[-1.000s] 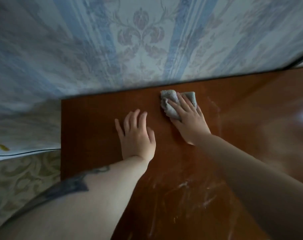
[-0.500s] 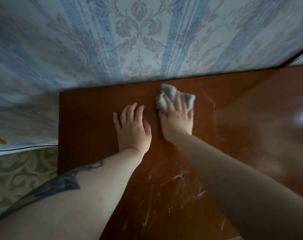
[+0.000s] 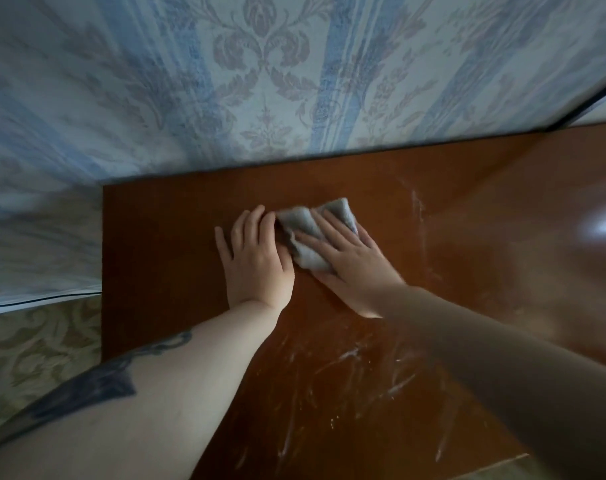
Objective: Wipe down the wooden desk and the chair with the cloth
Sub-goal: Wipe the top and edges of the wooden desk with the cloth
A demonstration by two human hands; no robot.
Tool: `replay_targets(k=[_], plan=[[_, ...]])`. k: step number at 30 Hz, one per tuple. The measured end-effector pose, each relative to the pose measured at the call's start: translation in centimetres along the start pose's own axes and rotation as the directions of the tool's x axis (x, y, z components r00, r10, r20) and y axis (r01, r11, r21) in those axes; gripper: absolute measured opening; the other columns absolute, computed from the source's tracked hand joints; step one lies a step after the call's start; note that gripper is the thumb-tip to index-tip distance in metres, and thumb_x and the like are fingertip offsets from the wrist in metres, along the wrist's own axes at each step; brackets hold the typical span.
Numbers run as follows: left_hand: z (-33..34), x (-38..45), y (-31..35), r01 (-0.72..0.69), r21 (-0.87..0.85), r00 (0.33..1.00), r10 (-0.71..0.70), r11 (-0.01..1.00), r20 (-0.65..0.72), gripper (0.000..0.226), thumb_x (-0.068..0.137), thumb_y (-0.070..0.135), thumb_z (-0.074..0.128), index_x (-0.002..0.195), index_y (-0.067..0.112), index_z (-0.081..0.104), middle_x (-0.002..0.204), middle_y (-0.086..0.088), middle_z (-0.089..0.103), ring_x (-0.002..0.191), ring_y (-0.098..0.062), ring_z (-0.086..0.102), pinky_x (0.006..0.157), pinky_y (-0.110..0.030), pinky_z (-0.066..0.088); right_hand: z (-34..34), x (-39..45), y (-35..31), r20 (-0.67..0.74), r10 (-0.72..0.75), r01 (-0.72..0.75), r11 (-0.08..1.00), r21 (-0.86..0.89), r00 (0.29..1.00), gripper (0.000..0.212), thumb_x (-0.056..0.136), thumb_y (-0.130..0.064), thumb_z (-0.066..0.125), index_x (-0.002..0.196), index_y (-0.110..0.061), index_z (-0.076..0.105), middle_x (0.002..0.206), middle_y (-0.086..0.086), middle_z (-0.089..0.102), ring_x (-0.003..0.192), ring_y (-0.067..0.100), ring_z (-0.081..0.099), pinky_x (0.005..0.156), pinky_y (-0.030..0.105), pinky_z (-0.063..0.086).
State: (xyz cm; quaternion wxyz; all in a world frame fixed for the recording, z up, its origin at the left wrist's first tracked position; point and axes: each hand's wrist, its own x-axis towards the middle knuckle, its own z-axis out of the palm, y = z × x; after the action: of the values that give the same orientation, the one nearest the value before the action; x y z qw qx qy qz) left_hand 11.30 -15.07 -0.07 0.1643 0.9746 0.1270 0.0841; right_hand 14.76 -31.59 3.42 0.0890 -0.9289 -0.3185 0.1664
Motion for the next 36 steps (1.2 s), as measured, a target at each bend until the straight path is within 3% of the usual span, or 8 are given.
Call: replay_targets(k=[2, 8, 13, 19, 25, 31, 34, 36], plan=[[0.0, -0.1, 0.1, 0.004, -0.001, 1.000, -0.004, 1.000, 0.001, 0.044, 0.086, 0.018, 0.047, 0.129, 0.015, 0.055, 0.140, -0.003, 0.051, 0.134, -0.026, 0.039, 0.115, -0.058, 0.019, -0.7, -1.1, 4.2, 0.100, -0.050, 0.054, 0.998, -0.037, 0.994, 0.060, 0.100, -0.048, 0.034, 0.152, -0.046, 0.003, 0.161, -0.015, -0.011, 0.144, 0.003, -0.020, 0.117, 0.036, -0.015], [-0.2, -0.1, 0.1, 0.007, 0.005, 1.000, -0.007, 1.000, 0.027, 0.048, 0.084, 0.023, 0.041, 0.129, 0.016, 0.054, 0.141, -0.003, 0.049, 0.136, -0.025, 0.038, 0.116, -0.057, 0.016, -0.1, 7.5, 0.1, -0.160, 0.573, -0.537, 0.814, 0.220, 0.804, 0.057, 0.101, -0.044, 0.032, 0.154, -0.041, 0.010, 0.164, -0.005, -0.002, 0.150, 0.013, -0.007, 0.120, 0.042, -0.005], [-0.1, 0.0, 0.0, 0.040, -0.079, 0.999, -0.039, 0.996, 0.003, 0.045, 0.083, 0.020, 0.046, 0.126, 0.012, 0.054, 0.140, -0.005, 0.050, 0.135, -0.024, 0.039, 0.118, -0.053, 0.014, -1.3, 4.7, 2.3, 0.039, -0.077, 0.078, 0.997, -0.015, 0.996, 0.059, 0.101, -0.044, 0.039, 0.152, -0.044, 0.010, 0.162, -0.013, -0.003, 0.143, 0.001, -0.013, 0.115, 0.033, -0.007], [0.0, -0.2, -0.1, 0.055, -0.145, 0.997, -0.062, 0.988, -0.040, 0.046, 0.082, 0.013, 0.055, 0.128, 0.012, 0.053, 0.140, -0.005, 0.050, 0.136, -0.024, 0.038, 0.119, -0.051, 0.012, -0.2, 8.0, 0.3, -0.180, 0.499, -0.465, 0.862, 0.200, 0.848, 0.056, 0.100, -0.044, 0.034, 0.153, -0.042, 0.015, 0.164, -0.007, 0.000, 0.149, 0.012, -0.005, 0.119, 0.040, -0.004], [-2.1, -0.6, -2.4, 0.032, -0.526, 0.999, -0.021, 0.850, 0.028, 0.038, 0.087, 0.006, 0.048, 0.124, 0.007, 0.056, 0.137, -0.011, 0.051, 0.133, -0.027, 0.041, 0.112, -0.052, 0.029, -0.2, 0.7, 0.8, 0.097, -0.185, 0.188, 0.982, -0.022, 0.978, 0.058, 0.101, -0.045, 0.037, 0.151, -0.046, 0.007, 0.161, -0.013, -0.006, 0.146, 0.003, -0.014, 0.117, 0.034, -0.008], [-6.1, -5.8, -11.8, -0.018, -0.279, 0.998, 0.035, 0.960, 0.058, 0.038, 0.095, 0.002, 0.049, 0.131, 0.009, 0.056, 0.147, -0.008, 0.045, 0.144, -0.025, 0.027, 0.120, -0.045, 0.010, 2.4, 2.6, -4.8, -0.186, 0.470, -0.440, 0.879, 0.182, 0.863, 0.057, 0.099, -0.043, 0.040, 0.152, -0.043, 0.019, 0.164, -0.005, 0.004, 0.150, 0.013, -0.001, 0.119, 0.043, 0.002], [-6.7, -8.4, -14.0, -0.029, -0.196, 0.997, 0.042, 0.980, 0.066, 0.043, 0.095, 0.002, 0.048, 0.137, 0.011, 0.052, 0.150, -0.007, 0.041, 0.144, -0.024, 0.025, 0.119, -0.044, 0.010, 4.3, 0.9, -11.2, -0.042, 0.081, -0.082, 0.997, -0.010, 0.996, 0.059, 0.100, -0.045, 0.036, 0.152, -0.044, 0.008, 0.163, -0.006, -0.006, 0.149, 0.012, -0.011, 0.120, 0.043, -0.004], [-6.8, -9.7, -14.7, -0.108, -0.144, 0.990, 0.119, 0.984, 0.072, 0.045, 0.096, 0.008, 0.045, 0.141, 0.011, 0.047, 0.151, -0.006, 0.039, 0.144, -0.024, 0.025, 0.118, -0.043, 0.011, 3.1, -1.3, -10.1, 0.121, -0.281, 0.292, 0.953, -0.086, 0.952, 0.060, 0.100, -0.049, 0.031, 0.152, -0.045, 0.001, 0.162, -0.010, -0.013, 0.147, 0.009, -0.018, 0.119, 0.040, -0.009]])
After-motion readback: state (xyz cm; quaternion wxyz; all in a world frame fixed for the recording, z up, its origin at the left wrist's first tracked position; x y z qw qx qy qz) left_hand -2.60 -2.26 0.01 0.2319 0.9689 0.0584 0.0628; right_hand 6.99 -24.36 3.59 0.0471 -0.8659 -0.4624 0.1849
